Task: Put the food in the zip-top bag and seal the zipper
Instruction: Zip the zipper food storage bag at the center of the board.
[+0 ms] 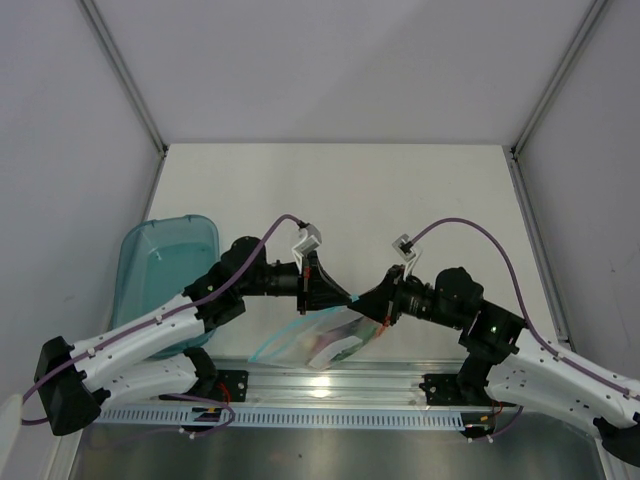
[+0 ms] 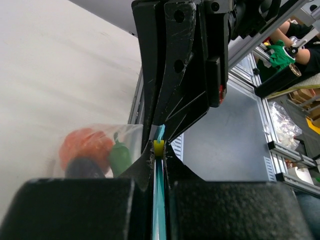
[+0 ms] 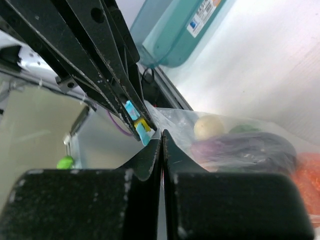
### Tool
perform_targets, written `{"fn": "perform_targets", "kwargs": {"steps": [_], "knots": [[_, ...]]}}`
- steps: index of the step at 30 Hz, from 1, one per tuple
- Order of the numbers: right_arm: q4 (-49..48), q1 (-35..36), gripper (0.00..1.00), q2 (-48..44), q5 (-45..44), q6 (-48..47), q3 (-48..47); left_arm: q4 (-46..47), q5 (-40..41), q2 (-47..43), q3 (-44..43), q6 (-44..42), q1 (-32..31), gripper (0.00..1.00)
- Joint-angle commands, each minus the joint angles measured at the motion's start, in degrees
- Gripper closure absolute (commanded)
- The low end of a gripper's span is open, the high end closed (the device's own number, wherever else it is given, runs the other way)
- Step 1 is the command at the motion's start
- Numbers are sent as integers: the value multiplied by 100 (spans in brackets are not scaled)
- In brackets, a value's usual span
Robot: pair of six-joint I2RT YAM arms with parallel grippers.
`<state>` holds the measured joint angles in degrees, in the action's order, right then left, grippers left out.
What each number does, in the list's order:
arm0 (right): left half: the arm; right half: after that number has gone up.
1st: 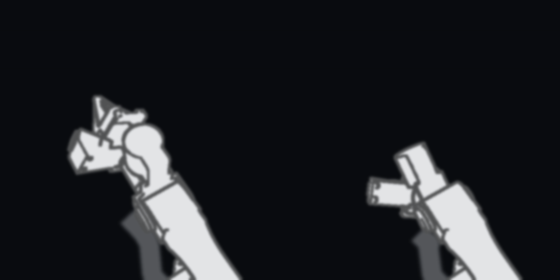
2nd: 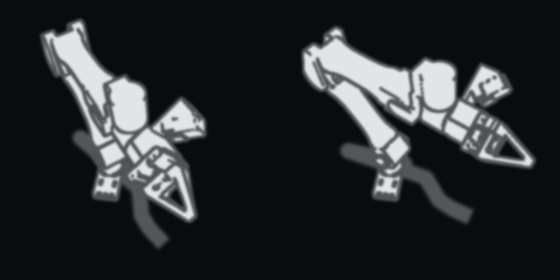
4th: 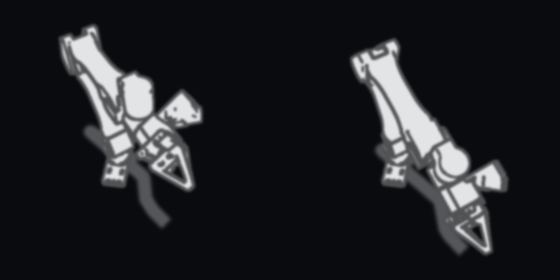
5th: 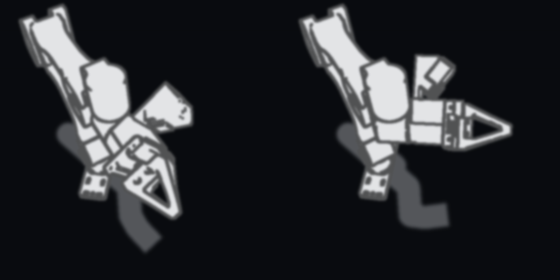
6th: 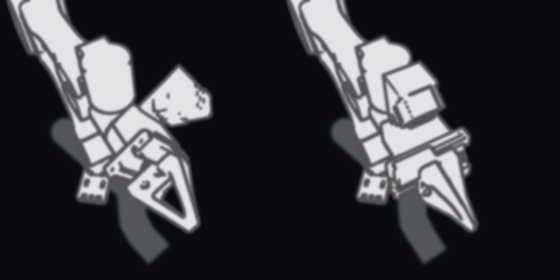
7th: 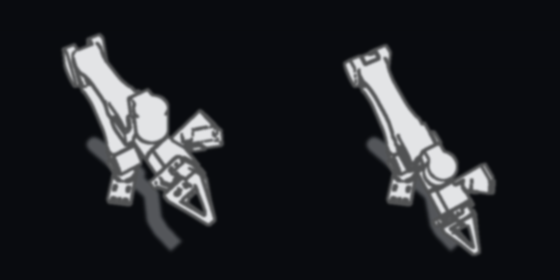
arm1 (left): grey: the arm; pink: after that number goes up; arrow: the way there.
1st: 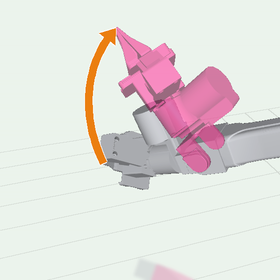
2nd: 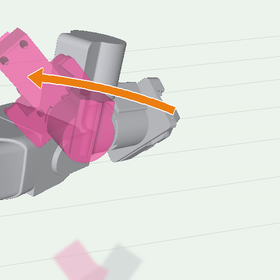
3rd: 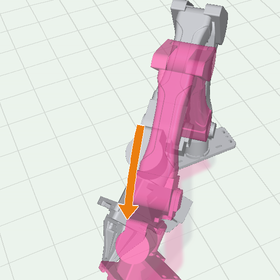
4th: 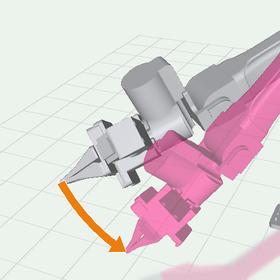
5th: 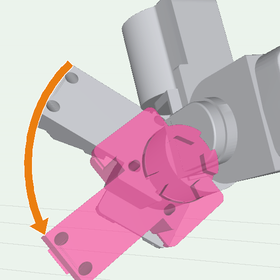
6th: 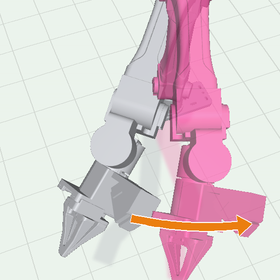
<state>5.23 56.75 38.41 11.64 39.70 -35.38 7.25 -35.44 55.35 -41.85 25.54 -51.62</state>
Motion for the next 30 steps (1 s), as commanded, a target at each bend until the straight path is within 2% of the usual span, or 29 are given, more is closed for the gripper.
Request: {"fn": "perform_targets", "kwargs": {"steps": [1, 7, 13, 15, 17, 18, 19, 22, 27, 30], "knots": [[-261, -50, 94, 122, 690, -744, -268, -250, -261, 54, -227, 135, 20, 99], [-145, -173, 66, 123, 1384, -1289, -233, -277, -436, 37, -333, 355, 134, 99], [-365, -226, 60, 219, 1991, -1509, -215, -206, -508, 55, -281, 443, 187, 99], [-391, -235, 61, 228, 1913, -1536, -215, -101, -578, 46, -228, 496, 187, 100], [-453, -305, 67, 289, 1956, -1571, -233, -31, -639, 63, -184, 540, 196, 100], [-453, -340, 71, 324, 1991, -1562, -250, -22, -648, 72, -166, 548, 187, 100], [-453, -366, 80, 359, 2017, -1553, -268, -13, -657, 72, -166, 566, 196, 100], [-453, -481, 90, 535, 2053, -1536, -321, 40, -727, 72, -140, 566, 196, 99], [-796, -656, 90, 562, 2141, -1509, -338, 31, -806, 125, -105, 557, 187, 99], [-778, -744, 94, 641, 2255, -1509, -417, 84, -842, 177, -96, 566, 196, 99]]}}
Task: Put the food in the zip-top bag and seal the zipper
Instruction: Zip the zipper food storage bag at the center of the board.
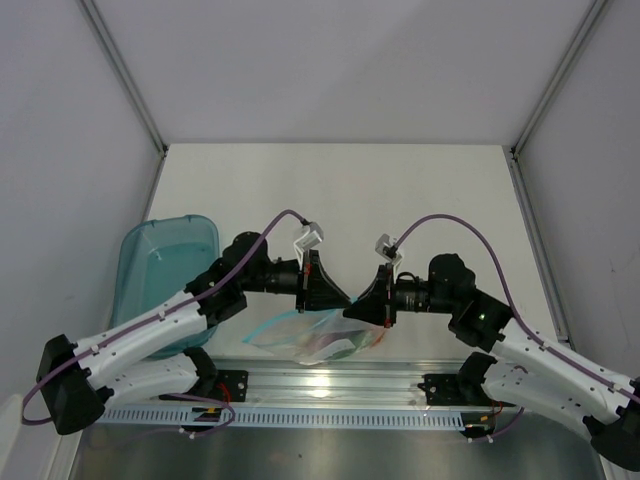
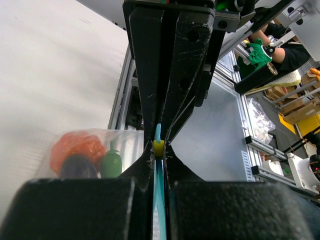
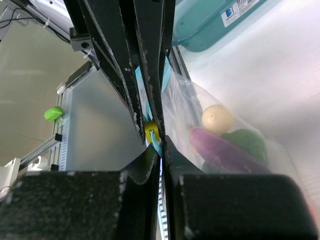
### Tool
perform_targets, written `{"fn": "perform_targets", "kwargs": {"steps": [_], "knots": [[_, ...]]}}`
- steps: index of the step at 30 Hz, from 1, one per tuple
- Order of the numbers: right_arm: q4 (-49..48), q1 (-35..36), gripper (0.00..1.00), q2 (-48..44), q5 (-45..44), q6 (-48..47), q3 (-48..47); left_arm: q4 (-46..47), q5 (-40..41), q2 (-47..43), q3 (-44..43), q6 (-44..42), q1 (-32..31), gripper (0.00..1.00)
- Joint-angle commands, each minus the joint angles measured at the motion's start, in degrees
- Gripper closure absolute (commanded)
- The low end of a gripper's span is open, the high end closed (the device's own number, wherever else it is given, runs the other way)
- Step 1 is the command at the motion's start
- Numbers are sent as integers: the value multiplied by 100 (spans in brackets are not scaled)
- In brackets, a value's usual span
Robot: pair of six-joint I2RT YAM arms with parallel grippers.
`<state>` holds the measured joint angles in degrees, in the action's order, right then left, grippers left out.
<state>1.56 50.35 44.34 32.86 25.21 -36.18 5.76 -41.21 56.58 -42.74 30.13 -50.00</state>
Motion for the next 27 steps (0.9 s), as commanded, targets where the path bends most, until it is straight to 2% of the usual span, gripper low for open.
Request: {"fn": "perform_targets", "kwargs": {"steps": [1, 3, 4, 7, 13, 21, 25, 27], "knots": [[-420, -121, 95, 66, 211, -60, -345, 241, -291, 73, 3, 107, 34, 100], [-437, -130, 95, 75, 282, -52, -345, 241, -317, 134, -15, 116, 34, 99], [-438, -139, 100, 58, 300, -43, -345, 241, -326, 143, -32, 125, 25, 99], [-394, -131, 100, 49, 151, 71, -363, 215, -274, 161, -33, 125, 34, 99], [-183, -16, 100, -373, -1832, 476, -319, -495, 78, 283, -261, -147, 34, 99], [300, -7, 100, -724, -3162, 1169, -231, -980, 210, 196, -305, -429, 34, 99], [196, -51, 100, -795, -3138, 1215, -108, -1059, 236, 117, -235, -455, 34, 99], [-94, -60, 100, -725, -2323, 874, -73, -1033, 184, 125, -165, -455, 34, 99]]}}
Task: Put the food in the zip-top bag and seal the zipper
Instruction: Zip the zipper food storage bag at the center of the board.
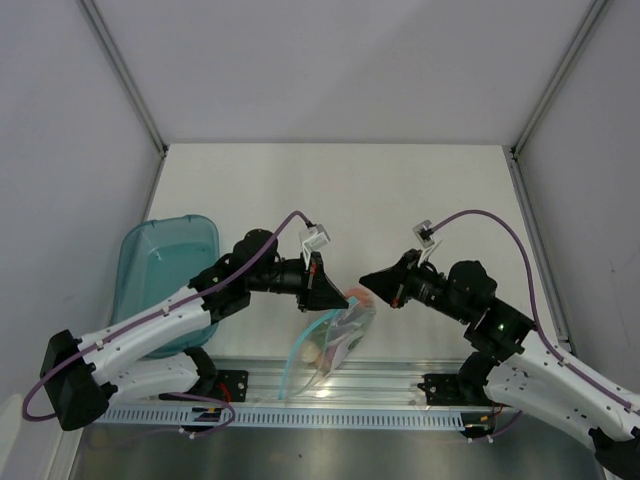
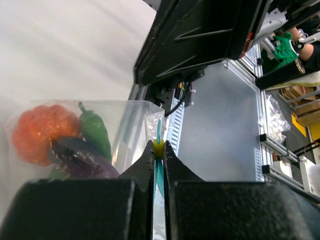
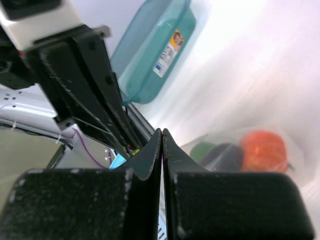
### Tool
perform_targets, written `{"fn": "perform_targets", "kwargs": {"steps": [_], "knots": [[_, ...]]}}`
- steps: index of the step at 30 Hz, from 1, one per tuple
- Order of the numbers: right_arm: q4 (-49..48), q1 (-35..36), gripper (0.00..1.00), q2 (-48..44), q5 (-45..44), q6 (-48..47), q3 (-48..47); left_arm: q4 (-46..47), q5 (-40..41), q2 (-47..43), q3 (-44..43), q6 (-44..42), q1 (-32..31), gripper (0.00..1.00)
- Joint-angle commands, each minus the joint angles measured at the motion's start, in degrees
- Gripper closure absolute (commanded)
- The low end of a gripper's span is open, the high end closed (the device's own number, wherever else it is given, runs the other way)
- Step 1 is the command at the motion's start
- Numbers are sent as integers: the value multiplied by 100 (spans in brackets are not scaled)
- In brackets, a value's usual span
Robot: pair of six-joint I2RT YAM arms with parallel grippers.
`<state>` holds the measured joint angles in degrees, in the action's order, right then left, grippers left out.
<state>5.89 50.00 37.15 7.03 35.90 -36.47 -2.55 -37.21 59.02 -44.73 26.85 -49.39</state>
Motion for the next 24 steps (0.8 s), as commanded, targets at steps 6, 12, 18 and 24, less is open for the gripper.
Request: {"fn": "perform_targets", "kwargs": {"steps": [6, 12, 18, 24], "knots": [[200, -87, 79, 241, 1415, -1137, -474, -141, -348, -181, -220, -40, -18, 99], [589, -131, 57, 65, 2047, -1612, -572, -44, -515, -260, -176, 66, 52, 99], [448, -131, 69, 257, 2900, -1761, -493, 131, -734, -304, -71, 145, 61, 99], [185, -122, 75, 820, 3578, -1823, -554, 202, -936, -313, -80, 162, 69, 99]]}}
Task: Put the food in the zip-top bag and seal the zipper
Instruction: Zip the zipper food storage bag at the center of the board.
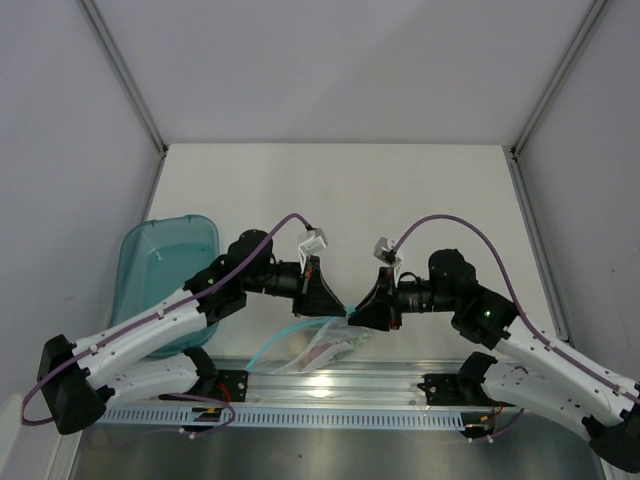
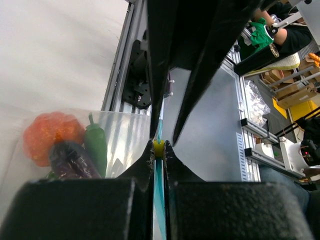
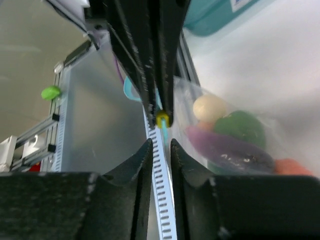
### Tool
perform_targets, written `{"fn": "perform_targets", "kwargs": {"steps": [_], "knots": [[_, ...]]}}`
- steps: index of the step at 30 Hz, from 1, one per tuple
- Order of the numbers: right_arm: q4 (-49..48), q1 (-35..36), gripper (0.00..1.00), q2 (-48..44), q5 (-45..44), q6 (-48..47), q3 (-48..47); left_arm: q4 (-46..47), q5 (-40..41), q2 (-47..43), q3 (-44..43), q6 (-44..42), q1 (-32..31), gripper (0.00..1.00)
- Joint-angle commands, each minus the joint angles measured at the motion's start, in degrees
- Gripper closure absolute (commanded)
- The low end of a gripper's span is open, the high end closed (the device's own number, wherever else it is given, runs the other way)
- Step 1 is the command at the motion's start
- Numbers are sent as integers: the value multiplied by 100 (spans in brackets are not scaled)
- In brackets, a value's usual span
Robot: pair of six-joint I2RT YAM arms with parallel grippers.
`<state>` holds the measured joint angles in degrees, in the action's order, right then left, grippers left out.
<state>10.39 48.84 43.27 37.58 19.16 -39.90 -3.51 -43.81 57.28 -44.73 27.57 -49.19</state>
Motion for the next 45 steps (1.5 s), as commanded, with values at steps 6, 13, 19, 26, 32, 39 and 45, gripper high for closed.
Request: {"fn": "perform_targets", "kwargs": {"steps": [6, 13, 19, 26, 32, 39, 45], "knots": [[-319, -6, 86, 209, 303, -237, -325, 298, -374, -103, -62, 90, 50, 99], [-248, -32, 78, 173, 372, -290, -378, 333, -505, -59, -1, 134, 50, 100], [-274, -32, 68, 358, 495, -378, -440, 570, -611, -32, 17, 178, 50, 99], [-687, -15, 91, 551, 725, -132, -405, 658, -681, 38, 26, 213, 50, 99], [-775, 12, 100, 236, -767, 228, -256, 492, -550, 73, 8, 196, 50, 99], [-864, 467, 100, -266, -3060, 1160, -53, -457, 180, 108, -211, -59, 58, 99], [-661, 943, 100, -345, -4311, 1459, -9, -668, 215, 196, -282, -129, 50, 99]]}}
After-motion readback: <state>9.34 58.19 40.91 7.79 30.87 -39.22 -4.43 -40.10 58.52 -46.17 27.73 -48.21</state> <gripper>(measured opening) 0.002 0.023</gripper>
